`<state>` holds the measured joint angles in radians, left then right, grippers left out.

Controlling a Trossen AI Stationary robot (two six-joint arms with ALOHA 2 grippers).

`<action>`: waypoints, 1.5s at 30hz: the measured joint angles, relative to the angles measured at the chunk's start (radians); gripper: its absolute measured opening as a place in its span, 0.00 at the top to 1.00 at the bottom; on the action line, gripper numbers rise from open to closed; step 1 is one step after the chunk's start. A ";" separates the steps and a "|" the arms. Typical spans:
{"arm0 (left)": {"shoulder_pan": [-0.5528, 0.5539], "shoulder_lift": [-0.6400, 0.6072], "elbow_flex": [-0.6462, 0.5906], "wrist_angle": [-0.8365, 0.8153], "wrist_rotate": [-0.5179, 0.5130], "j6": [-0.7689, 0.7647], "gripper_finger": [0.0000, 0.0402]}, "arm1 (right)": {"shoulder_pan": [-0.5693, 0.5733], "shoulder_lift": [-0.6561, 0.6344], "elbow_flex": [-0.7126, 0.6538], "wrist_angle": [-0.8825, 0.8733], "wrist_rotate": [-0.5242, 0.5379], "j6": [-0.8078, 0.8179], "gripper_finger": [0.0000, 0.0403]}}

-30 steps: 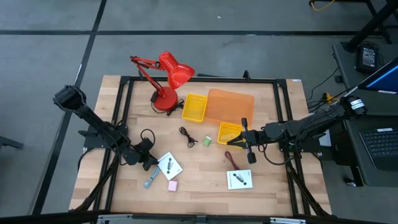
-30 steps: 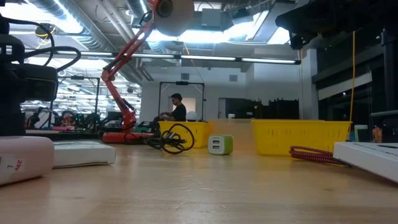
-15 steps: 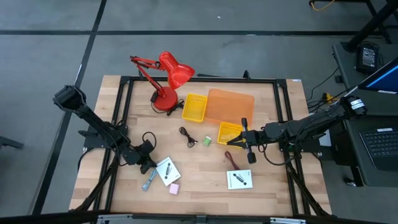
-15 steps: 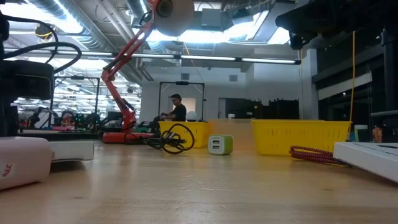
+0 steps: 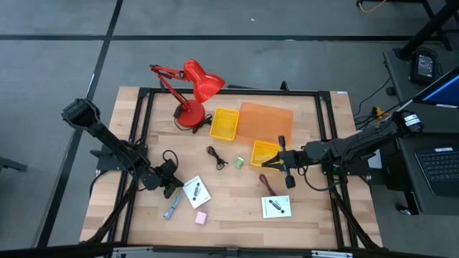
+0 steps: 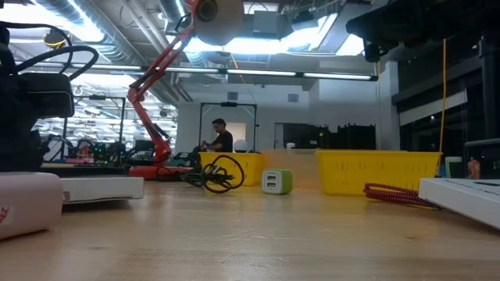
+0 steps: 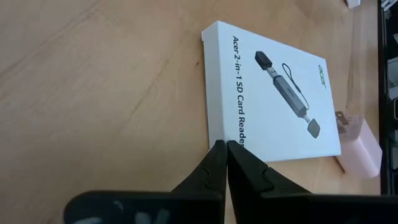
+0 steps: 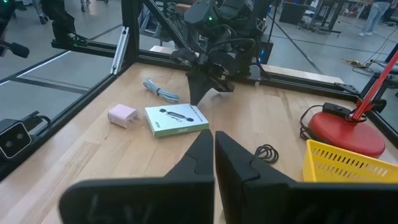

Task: Pick and place items into bin
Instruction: Put the left white box into the orange bin

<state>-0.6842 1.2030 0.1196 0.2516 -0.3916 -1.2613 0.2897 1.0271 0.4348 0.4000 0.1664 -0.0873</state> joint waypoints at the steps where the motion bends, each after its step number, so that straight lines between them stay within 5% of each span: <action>1: 0.000 0.000 0.000 0.000 -0.001 -0.001 1.00 | 0.000 0.000 0.000 0.000 0.000 0.000 1.00; 13: 0.038 -0.002 0.002 -0.020 -0.020 -0.031 1.00 | -0.025 0.040 0.000 0.057 0.000 0.026 1.00; 20: 0.097 -0.002 0.002 -0.023 -0.032 0.010 1.00 | -0.062 0.236 0.076 0.092 -0.001 0.053 1.00; 29: 0.139 -0.003 0.002 -0.017 0.002 0.037 1.00 | -0.064 0.492 0.323 -0.077 -0.043 0.172 0.99; 35: 0.139 -0.003 0.002 -0.017 0.005 0.030 1.00 | -0.032 0.630 0.449 -0.176 -0.049 0.084 0.83; 45: 0.139 -0.003 0.002 -0.016 0.008 0.018 1.00 | 0.019 0.855 0.636 -0.201 0.125 -0.104 0.53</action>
<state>-0.5453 1.2003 0.1211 0.2355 -0.3839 -1.2430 0.3086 1.8821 1.0705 0.1985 0.2916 -0.1911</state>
